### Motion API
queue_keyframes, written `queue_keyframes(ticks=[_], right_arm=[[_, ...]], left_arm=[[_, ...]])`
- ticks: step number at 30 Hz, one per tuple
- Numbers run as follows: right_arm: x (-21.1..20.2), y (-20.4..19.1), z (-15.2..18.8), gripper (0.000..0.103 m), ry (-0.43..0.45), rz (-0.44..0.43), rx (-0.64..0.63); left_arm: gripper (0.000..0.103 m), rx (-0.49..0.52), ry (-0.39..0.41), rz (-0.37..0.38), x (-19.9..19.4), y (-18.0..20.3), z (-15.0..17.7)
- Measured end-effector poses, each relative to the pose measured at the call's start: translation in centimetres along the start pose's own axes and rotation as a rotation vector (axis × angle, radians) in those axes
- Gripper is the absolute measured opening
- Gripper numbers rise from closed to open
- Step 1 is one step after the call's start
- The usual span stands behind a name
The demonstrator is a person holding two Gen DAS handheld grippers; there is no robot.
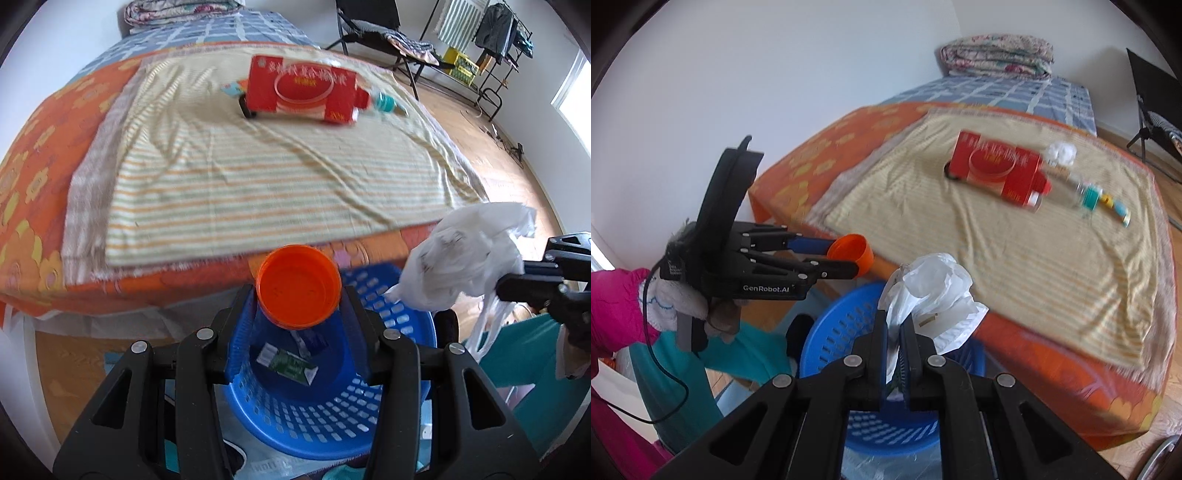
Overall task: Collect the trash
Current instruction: 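Carry the cap and bag to the blue basket and release both, then move both tools back over the bed toward the red box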
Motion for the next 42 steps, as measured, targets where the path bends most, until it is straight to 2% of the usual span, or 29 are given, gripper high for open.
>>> queue_keyframes(ticks=[10, 19, 25, 26, 27, 30, 31, 33, 37, 39, 42], right_arm=[[3.6, 0.2, 3.4, 0.003, -0.110, 0.037, -0.010], [5.6, 1.6, 4.6, 0.004, -0.173, 0.057, 0.036], [6.5, 1.8, 5.4, 0.010, -0.203, 0.071, 0.038], [6.6, 1.9, 5.4, 0.015, -0.206, 0.070, 0.041], [6.7, 1.9, 5.4, 0.026, -0.207, 0.072, 0.043], [6.6, 2.1, 5.3, 0.035, -0.206, 0.082, 0.049], [6.7, 2.2, 5.3, 0.038, -0.206, 0.087, 0.051], [6.6, 2.5, 5.4, 0.053, -0.204, 0.097, 0.060], [6.6, 2.8, 5.3, 0.056, -0.201, 0.111, 0.067], [6.7, 2.9, 5.2, 0.064, -0.198, 0.116, 0.071], [6.6, 3.1, 5.0, 0.068, -0.192, 0.119, 0.080]], left_arm=[[0.047, 0.041, -0.064, 0.028, 1.9, 1.7, 1.8], [0.047, 0.045, -0.139, 0.045, 3.8, 2.0, 3.6], [0.048, 0.044, -0.166, 0.035, 4.4, 1.9, 4.0], [0.048, 0.040, -0.171, 0.035, 4.5, 1.8, 4.1], [0.048, 0.036, -0.178, 0.034, 4.7, 1.7, 4.1], [0.054, 0.030, -0.183, 0.033, 4.9, 1.6, 4.2], [0.059, 0.030, -0.180, 0.030, 4.9, 1.6, 4.2], [0.062, 0.029, -0.176, 0.029, 4.9, 1.6, 4.1], [0.063, 0.022, -0.178, 0.032, 5.0, 1.4, 4.1], [0.063, 0.019, -0.180, 0.034, 5.0, 1.3, 4.1], [0.063, 0.018, -0.179, 0.033, 5.0, 1.2, 4.0]])
Point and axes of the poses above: each gripper's, at about its wrist camera, not at the fingertips, and x roughly the way its jaws point, y to its right, z to its underside, the point moved 4 cm from there along x, roughly the way its jaws point, and after that the axes turned 11 degrees about x, right-handed, at the moved point
